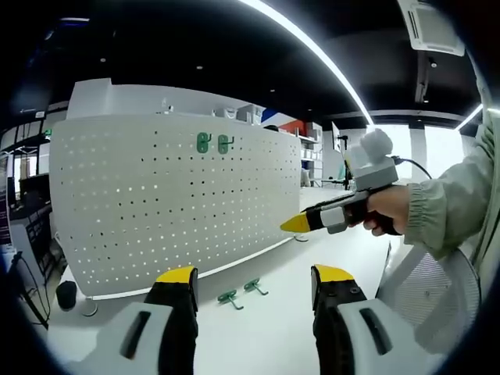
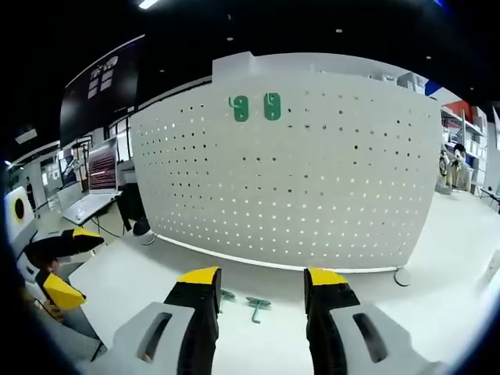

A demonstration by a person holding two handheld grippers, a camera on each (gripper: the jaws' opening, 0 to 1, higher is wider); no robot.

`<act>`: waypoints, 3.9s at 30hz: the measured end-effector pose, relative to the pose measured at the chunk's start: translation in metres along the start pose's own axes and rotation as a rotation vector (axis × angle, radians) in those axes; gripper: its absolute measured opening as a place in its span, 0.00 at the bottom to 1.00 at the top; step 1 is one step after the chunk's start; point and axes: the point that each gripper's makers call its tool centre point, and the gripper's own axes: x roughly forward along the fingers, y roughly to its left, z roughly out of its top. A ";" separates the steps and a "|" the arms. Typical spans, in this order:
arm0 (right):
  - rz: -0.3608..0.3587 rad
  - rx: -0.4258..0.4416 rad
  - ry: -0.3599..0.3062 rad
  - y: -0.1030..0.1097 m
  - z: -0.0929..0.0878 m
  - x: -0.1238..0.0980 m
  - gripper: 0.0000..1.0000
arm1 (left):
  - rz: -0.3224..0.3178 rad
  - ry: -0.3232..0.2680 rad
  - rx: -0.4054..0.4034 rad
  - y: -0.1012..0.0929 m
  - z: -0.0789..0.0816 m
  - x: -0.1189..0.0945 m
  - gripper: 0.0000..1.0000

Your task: Insert the hook assembly into the mounting plate slot until the hook locks in place.

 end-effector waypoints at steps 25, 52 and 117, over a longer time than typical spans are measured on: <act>0.041 0.045 0.024 0.008 -0.035 -0.049 0.47 | -0.032 0.078 0.033 -0.009 -0.014 0.007 0.60; 0.072 0.073 0.053 0.013 -0.063 -0.057 0.49 | -0.039 0.182 0.096 0.008 -0.034 0.023 0.60; 0.092 0.190 0.066 0.011 -0.070 -0.053 0.48 | -0.426 0.625 0.550 0.062 -0.152 0.168 0.23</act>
